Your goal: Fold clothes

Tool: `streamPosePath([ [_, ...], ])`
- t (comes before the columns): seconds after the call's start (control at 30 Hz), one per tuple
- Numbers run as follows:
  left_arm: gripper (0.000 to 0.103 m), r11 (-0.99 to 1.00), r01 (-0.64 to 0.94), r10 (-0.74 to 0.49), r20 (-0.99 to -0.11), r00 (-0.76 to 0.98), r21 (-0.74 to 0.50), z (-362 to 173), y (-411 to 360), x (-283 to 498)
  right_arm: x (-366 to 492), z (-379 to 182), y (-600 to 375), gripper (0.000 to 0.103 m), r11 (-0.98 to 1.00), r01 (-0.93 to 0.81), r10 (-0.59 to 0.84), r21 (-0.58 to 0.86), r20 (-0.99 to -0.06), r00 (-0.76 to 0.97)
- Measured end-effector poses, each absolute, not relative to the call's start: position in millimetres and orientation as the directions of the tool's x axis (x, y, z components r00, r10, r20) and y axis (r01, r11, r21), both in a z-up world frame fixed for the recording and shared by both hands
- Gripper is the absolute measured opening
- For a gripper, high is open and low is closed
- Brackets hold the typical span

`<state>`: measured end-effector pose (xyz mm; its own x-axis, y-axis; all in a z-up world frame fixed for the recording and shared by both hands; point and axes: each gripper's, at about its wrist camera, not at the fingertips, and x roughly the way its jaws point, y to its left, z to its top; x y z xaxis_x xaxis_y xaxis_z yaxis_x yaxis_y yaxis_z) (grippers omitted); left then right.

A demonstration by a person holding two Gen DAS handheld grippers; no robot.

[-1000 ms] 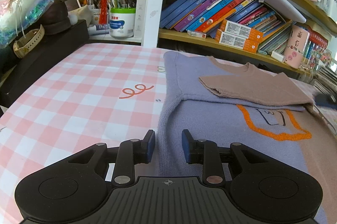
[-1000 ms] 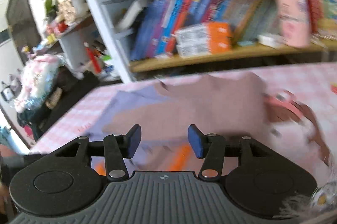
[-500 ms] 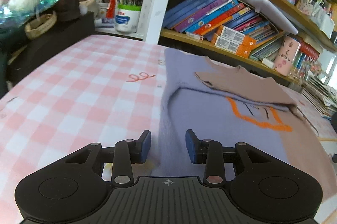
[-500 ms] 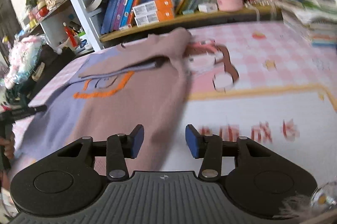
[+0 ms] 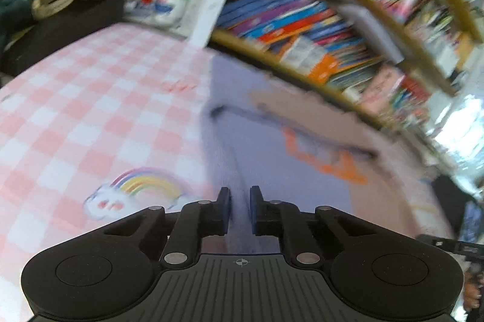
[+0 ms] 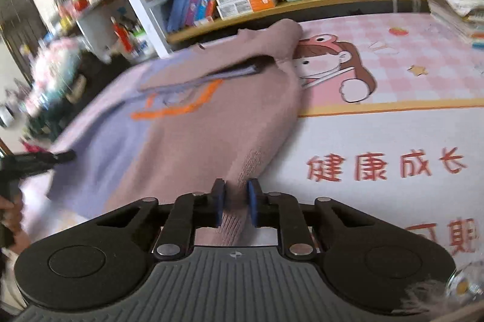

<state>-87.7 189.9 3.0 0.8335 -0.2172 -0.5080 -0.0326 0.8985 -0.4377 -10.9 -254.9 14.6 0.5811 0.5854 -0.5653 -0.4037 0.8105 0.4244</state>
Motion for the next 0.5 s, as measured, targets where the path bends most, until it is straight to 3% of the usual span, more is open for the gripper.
streamPosePath([
  [0.1,0.013,0.891,0.008,-0.256,-0.487,0.835,-0.455,12,185,-89,-9,20,-267,0.015,0.731,-0.4,0.672,0.554,-0.478,0.566],
  [0.23,0.017,0.89,-0.023,-0.26,-0.546,0.796,-0.456,2,187,-91,-4,10,-268,0.015,0.721,-0.358,0.682,0.594,-0.515,0.518],
  [0.3,0.034,0.878,-0.035,-0.272,-0.558,0.784,-0.478,-3,191,-95,-3,5,-270,0.018,0.719,-0.335,0.683,0.609,-0.53,0.502],
  [0.37,0.044,0.871,-0.046,-0.277,-0.566,0.776,-0.489,-7,195,-100,-3,2,-272,0.023,0.702,-0.32,0.699,0.637,-0.529,0.48],
  [0.5,0.044,0.859,-0.066,-0.277,-0.57,0.774,-0.507,-14,201,-105,-4,-3,-269,0.026,0.664,-0.321,0.737,0.675,-0.519,0.433],
])
